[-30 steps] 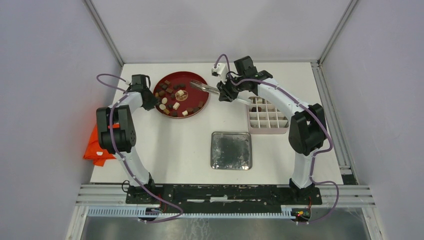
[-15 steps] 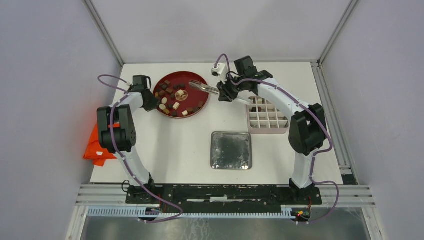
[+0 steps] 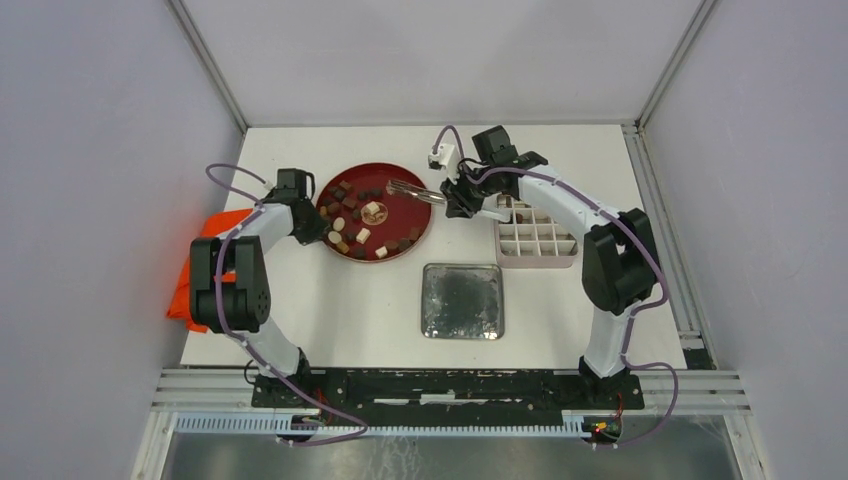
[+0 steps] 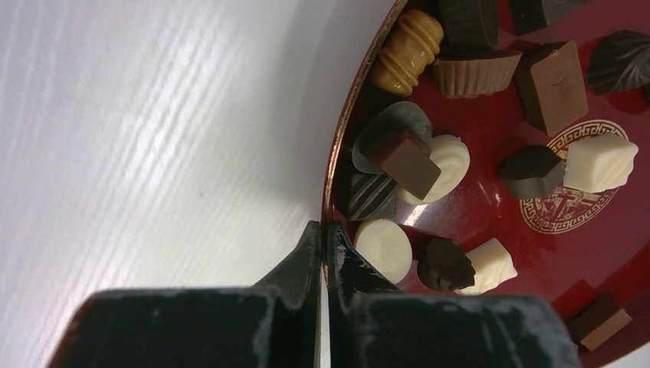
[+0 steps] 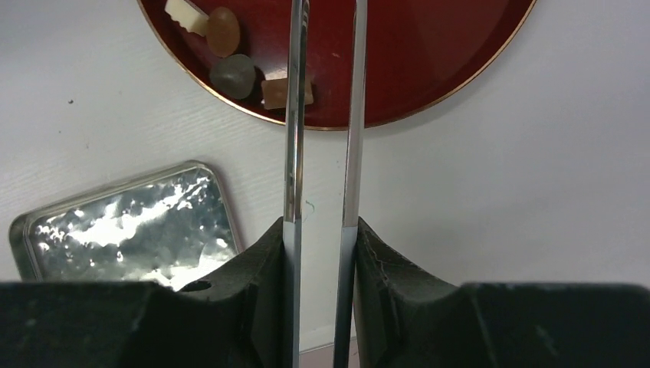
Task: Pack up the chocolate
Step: Move the plate to the center of the board, then pick up the fake chocolate from the plate.
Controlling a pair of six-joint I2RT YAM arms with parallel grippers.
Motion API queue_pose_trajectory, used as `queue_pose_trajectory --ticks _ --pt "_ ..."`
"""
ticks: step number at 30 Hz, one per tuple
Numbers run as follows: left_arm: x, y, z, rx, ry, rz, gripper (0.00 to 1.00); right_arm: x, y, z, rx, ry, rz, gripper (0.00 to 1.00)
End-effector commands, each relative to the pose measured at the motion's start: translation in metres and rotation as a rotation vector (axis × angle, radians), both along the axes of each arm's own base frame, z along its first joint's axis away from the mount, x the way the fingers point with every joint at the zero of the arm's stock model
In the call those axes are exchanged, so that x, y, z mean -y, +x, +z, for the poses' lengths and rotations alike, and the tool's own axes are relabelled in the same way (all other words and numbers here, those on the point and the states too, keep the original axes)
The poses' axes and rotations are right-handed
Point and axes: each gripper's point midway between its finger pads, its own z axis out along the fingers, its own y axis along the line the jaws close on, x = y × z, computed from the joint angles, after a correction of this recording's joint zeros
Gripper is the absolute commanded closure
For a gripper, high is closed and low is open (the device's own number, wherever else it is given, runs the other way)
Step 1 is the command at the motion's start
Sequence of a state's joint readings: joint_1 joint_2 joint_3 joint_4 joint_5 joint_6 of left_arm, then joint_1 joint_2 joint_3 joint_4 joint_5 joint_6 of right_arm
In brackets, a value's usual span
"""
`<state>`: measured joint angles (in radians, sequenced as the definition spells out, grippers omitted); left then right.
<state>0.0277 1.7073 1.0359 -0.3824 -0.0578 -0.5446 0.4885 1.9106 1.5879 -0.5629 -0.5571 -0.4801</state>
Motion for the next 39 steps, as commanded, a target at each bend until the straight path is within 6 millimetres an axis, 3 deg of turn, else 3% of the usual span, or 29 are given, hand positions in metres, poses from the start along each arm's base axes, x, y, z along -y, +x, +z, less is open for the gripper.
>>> queue_pose_trajectory --ticks 1,7,15,17,19,23,27,30,36,39 --pt "0.021 -0.021 0.026 0.025 0.021 -0.105 0.98 0.012 -0.009 0.02 0.097 -0.007 0.029 0.63" --pt "0.025 -0.04 0.035 0.019 0.035 -0.14 0.98 0.021 -0.021 0.01 0.099 -0.031 0.035 0.63" --pt "0.023 -0.054 0.024 -0.031 0.051 -0.173 0.98 0.028 -0.013 0.006 0.143 -0.079 0.035 0.63" --pt "0.022 -0.055 0.021 -0.036 0.061 -0.17 0.91 0.027 -0.014 0.004 0.137 -0.078 0.038 0.63" --pt "0.02 -0.054 0.021 -0.037 0.07 -0.163 0.79 0.026 -0.015 0.004 0.126 -0.07 0.036 0.63" --pt "0.017 -0.049 0.032 -0.004 0.087 -0.154 0.6 0.023 -0.013 0.008 0.119 -0.058 0.027 0.63" --pt "0.015 -0.043 0.061 0.077 0.095 -0.145 0.47 0.022 -0.012 0.016 0.127 -0.045 0.019 0.63" --pt "0.026 -0.041 0.091 0.169 0.063 -0.201 0.38 0.021 -0.011 0.018 0.138 -0.04 0.013 0.62" --pt "0.066 -0.048 0.169 0.491 -0.009 -0.491 0.32 0.017 -0.006 0.017 0.151 -0.034 0.007 0.62" --pt "0.066 -0.059 0.209 0.685 0.066 -0.556 0.2 0.014 -0.004 0.016 0.167 -0.041 0.01 0.62"
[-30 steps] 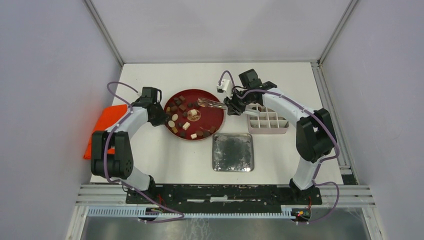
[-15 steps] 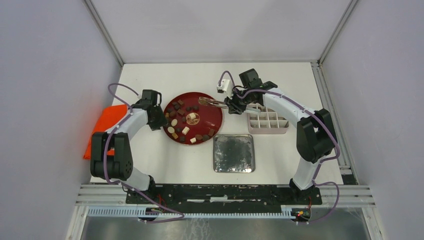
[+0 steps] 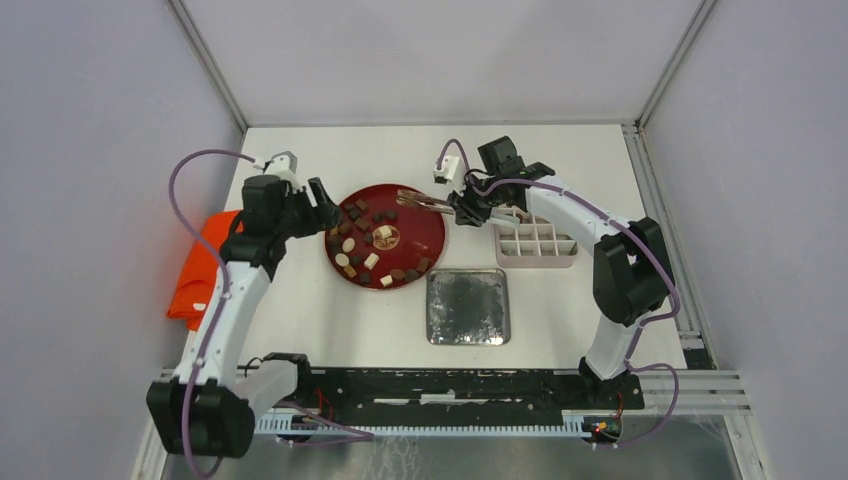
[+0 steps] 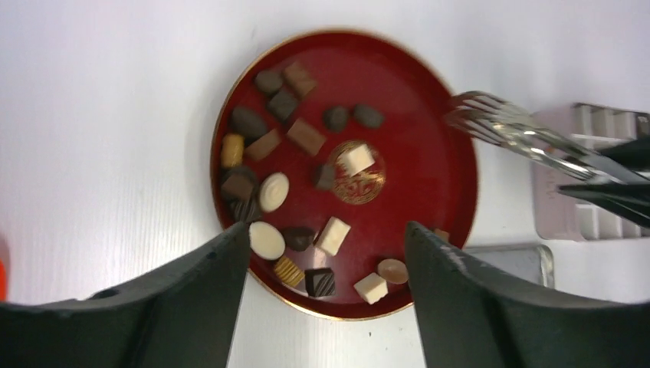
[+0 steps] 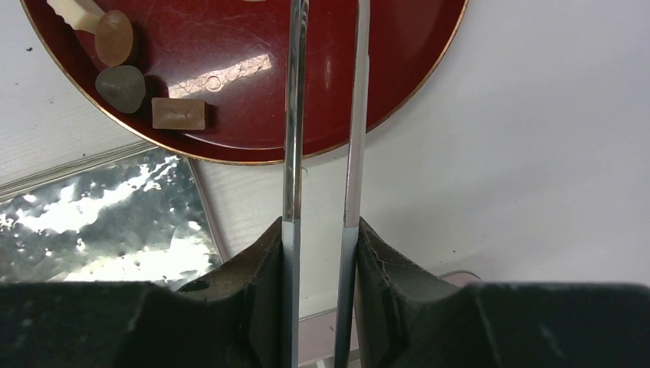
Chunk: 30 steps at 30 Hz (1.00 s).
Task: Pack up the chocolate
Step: Pick up the fake chocolate from the plate.
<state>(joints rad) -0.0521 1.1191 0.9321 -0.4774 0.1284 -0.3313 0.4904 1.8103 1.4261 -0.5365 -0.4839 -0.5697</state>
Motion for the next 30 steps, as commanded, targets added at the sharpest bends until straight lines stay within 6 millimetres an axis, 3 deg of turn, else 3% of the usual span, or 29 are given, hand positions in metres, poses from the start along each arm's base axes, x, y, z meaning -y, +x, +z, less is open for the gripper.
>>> queue_pose_trajectory --ticks 1,3,8,12,19,30 --pt "0.01 -0.007 0.067 0.334 0.07 -0.16 0.16 -0.013 0.016 0.031 0.115 0.044 -0.001 0.63" --pt "-0.001 -0.012 0.065 0.359 0.107 -0.113 0.1 -0.012 0.018 0.028 0.131 0.016 -0.007 0.63" --pt "-0.026 -0.018 0.018 0.224 0.191 -0.004 0.09 -0.007 0.023 0.012 0.138 -0.052 -0.026 0.62" --pt "-0.035 -0.012 0.01 0.174 0.222 0.035 0.1 -0.013 0.018 -0.003 0.103 -0.077 -0.011 0.62" --pt "-0.034 -0.01 0.002 0.145 0.22 0.025 0.11 -0.022 0.017 -0.022 0.068 -0.119 -0.004 0.56" --pt "-0.034 -0.01 0.001 0.139 0.222 0.026 0.11 -0.028 0.026 -0.031 0.047 -0.144 -0.002 0.54"
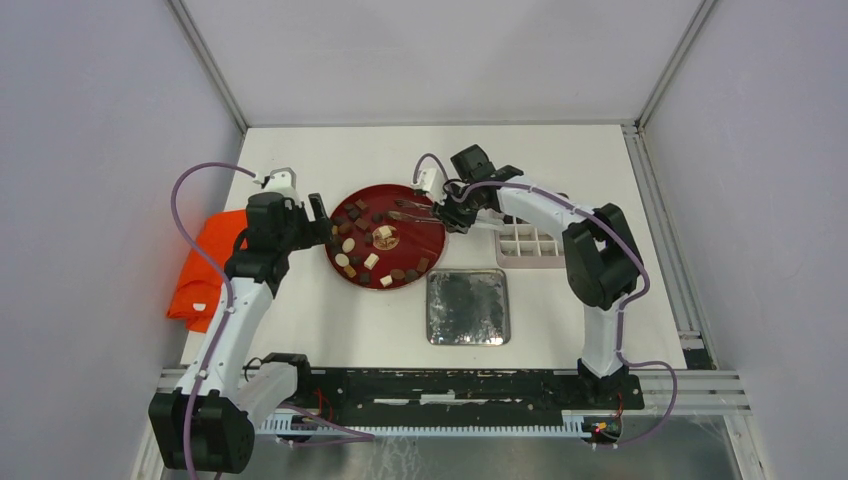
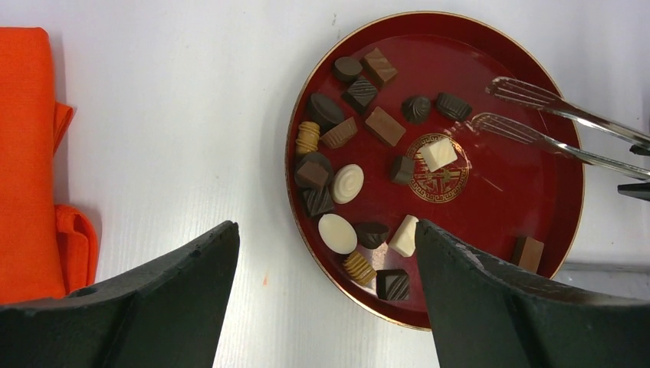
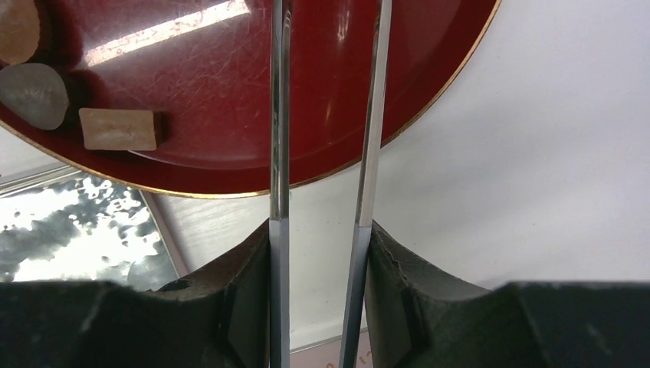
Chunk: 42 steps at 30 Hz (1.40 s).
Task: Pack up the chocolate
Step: Pick up the fake chocolate from the plate.
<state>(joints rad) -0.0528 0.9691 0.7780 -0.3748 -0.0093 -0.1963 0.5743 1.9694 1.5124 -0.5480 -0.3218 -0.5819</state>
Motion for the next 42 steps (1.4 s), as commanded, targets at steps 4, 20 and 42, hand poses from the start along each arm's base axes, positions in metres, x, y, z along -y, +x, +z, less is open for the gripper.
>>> queue_pose_trajectory --ticks 4,20,42 --pt "-0.004 0.004 0.007 0.021 0.041 -0.007 0.11 -0.015 0.016 0.014 0.041 0.016 0.01 0.54" --pt "-0.005 0.004 0.006 0.018 0.041 -0.006 0.11 -0.028 0.024 0.005 0.029 0.002 0.016 0.57" --pt "-0.005 0.004 0.007 0.022 0.045 -0.003 0.11 0.0 -0.001 0.077 0.083 0.133 0.01 1.0"
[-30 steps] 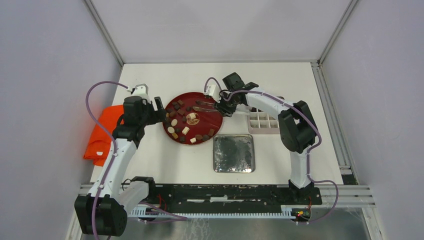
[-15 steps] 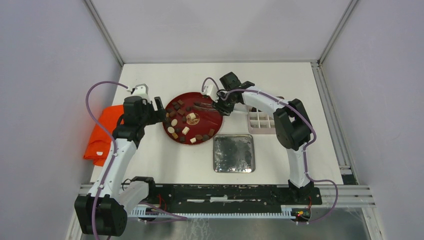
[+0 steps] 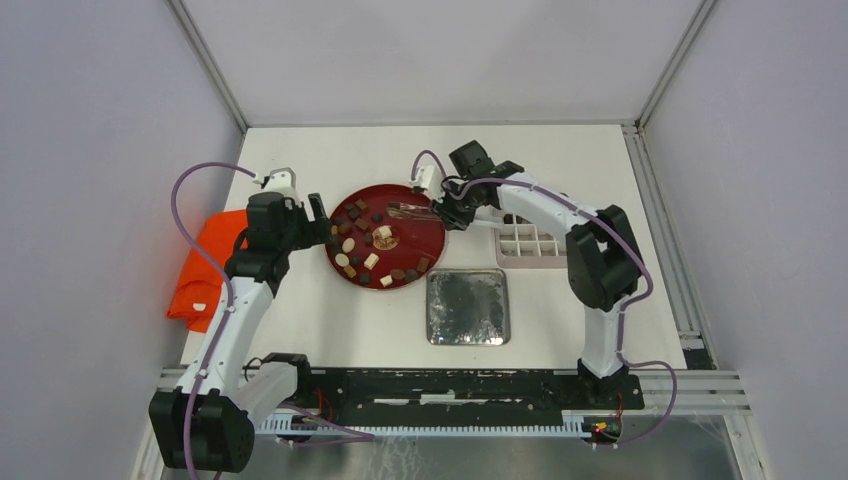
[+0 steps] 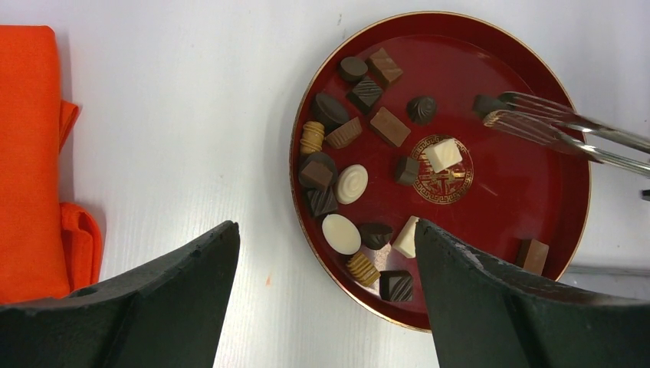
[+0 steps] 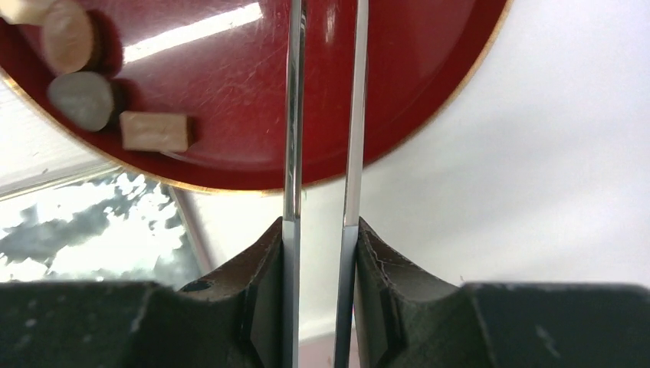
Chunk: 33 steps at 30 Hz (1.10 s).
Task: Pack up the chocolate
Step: Pick up the fake chocolate from the plate, then place the fake chocolate in the packing box.
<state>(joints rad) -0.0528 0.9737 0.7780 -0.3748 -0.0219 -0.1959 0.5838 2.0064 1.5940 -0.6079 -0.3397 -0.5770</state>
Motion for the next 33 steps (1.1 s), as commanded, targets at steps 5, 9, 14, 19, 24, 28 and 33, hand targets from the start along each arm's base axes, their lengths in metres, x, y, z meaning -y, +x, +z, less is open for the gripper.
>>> queue_pose_trajectory --ticks 5,9,14,19,24,28,33 --pt "-0.002 0.003 0.009 0.028 0.032 -0.017 0.11 0.058 -0.019 0.095 0.147 0.168 -0.057 1.0" --pt "-0.002 0.003 0.009 0.029 0.03 -0.02 0.11 0.118 -0.024 0.106 0.173 0.167 -0.172 1.0" --pt "-0.001 0.002 0.008 0.025 0.027 -0.025 0.11 0.2 -0.037 0.096 0.181 0.109 -0.334 1.0" --pt "0.001 0.003 0.007 0.024 0.022 -0.03 0.11 0.266 -0.054 0.082 0.155 0.061 -0.457 1.0" --pt "0.001 0.003 0.006 0.018 0.021 -0.032 0.11 0.312 -0.066 0.066 0.113 0.021 -0.541 0.98" --pt "0.001 0.003 0.006 0.02 0.021 -0.034 0.11 0.325 -0.075 0.053 0.064 0.017 -0.55 0.97" --pt "0.001 0.003 0.005 0.018 0.021 -0.033 0.11 0.325 -0.086 0.043 0.03 0.019 -0.533 0.94"
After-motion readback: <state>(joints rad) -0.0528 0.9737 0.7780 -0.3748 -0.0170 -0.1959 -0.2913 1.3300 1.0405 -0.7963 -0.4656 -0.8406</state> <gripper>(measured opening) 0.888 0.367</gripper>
